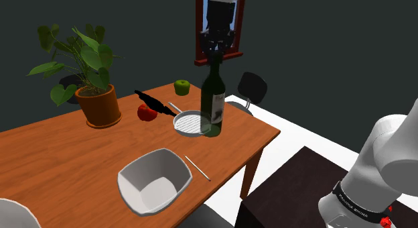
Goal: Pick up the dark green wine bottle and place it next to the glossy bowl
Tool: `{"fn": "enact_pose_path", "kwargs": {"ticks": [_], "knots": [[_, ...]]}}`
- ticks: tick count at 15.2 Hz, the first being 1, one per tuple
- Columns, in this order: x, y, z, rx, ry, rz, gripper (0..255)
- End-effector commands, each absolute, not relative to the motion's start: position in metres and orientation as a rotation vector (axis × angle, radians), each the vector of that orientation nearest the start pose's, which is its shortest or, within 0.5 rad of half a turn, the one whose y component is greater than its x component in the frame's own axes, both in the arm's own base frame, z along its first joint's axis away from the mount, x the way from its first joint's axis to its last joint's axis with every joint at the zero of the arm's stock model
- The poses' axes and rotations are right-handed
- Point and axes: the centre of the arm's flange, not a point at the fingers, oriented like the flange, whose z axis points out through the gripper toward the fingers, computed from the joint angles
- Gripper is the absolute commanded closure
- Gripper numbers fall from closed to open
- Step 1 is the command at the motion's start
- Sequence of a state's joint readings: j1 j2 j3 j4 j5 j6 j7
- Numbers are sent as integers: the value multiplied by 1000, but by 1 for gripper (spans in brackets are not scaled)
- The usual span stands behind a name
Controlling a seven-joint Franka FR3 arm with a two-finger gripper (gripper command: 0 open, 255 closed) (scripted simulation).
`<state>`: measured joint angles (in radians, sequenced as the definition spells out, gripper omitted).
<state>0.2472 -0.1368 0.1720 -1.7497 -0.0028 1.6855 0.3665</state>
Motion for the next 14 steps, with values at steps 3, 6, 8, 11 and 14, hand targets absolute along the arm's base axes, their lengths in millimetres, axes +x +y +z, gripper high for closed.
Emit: {"fn": "enact_pose_path", "kwargs": {"ticks": [3,6,8,11,14], "knots": [[474,218,600,-3135,-81,-119,255],[474,218,584,-3135,-81,-119,255],[474,218,573,-3135,-81,-119,255],[474,218,557,-3135,-81,-119,255],[474,218,542,-3135,-81,-119,255]]}}
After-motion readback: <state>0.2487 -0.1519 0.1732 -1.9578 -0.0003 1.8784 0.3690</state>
